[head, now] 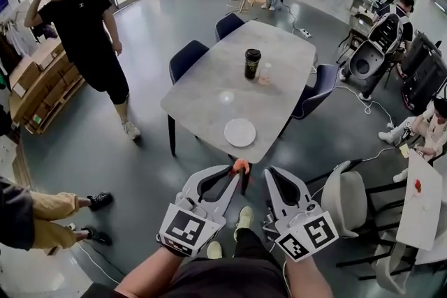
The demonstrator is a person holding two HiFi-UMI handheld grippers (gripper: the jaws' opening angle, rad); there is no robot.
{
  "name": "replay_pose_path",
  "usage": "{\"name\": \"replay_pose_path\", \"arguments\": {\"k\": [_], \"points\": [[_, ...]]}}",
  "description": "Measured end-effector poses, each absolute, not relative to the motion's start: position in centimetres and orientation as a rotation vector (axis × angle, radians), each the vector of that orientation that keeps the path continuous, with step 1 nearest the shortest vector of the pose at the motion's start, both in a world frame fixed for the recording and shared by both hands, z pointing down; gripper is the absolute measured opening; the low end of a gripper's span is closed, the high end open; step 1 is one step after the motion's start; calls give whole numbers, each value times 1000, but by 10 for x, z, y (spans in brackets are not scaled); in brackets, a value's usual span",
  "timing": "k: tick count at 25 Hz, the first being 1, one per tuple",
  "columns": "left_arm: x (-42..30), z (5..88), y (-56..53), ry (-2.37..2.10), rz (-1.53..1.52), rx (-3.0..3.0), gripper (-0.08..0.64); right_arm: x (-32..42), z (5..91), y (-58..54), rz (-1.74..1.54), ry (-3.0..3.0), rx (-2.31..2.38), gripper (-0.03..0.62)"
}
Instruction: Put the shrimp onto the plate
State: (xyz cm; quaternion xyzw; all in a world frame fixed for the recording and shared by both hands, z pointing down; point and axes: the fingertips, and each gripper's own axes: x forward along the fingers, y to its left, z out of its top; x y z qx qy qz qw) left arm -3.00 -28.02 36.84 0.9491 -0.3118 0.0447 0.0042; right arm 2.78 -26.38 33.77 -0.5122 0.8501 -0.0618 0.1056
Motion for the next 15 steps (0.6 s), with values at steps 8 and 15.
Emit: {"name": "replay_pose_path", "arguments": {"k": [8, 15], "points": [[9, 386, -369, -1058, 199, 2913, 55, 72, 335, -359, -203, 2519, -1415, 2], [41, 407, -431, -1117, 250, 2862, 55, 103, 340, -424, -244, 2563, -1331, 2]]}}
